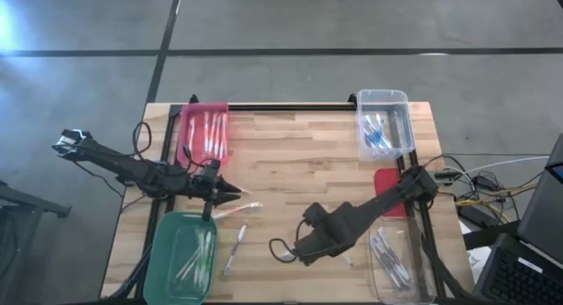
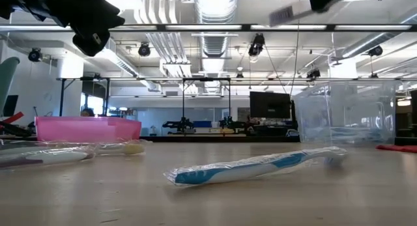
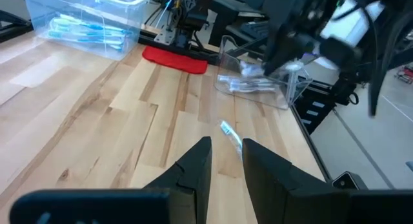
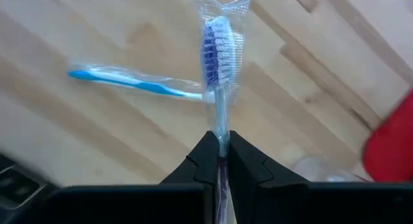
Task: Pick & Place Toothbrushes
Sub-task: Put the violet toothbrush into the bottom transparent bin
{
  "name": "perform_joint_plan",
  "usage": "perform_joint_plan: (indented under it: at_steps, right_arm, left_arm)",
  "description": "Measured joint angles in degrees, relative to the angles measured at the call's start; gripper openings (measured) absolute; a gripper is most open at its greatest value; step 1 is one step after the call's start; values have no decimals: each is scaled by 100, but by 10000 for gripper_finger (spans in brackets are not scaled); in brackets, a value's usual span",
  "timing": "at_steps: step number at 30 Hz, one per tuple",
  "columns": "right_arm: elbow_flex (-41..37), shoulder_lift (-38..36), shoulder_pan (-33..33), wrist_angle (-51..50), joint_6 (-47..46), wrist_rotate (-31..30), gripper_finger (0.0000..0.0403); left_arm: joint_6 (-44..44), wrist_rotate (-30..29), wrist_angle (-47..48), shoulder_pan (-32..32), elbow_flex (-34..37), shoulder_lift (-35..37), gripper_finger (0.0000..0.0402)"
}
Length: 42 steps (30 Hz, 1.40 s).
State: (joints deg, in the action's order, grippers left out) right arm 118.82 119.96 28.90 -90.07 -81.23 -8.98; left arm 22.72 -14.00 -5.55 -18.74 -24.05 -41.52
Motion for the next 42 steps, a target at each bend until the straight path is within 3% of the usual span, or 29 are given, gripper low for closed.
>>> perform_joint_plan:
  at_steps: [10, 25, 32, 42]
  right_arm:
    - [-471, -691, 348, 21, -170, 140, 16]
    - [-2445, -2154, 1890, 0, -3229, 497, 17]
    - [-2925, -2239, 2391, 51, -3401, 503, 18]
    - [-3495, -2197, 2527, 379, -3688, 508, 18]
  left_arm:
    - [-9, -3, 24, 2, -1, -35, 92]
    - [-4, -4, 6, 2, 0, -61, 92]
    - [-2, -7, 5, 2, 0, -61, 92]
    - [-2, -22, 3, 2, 0, -61, 92]
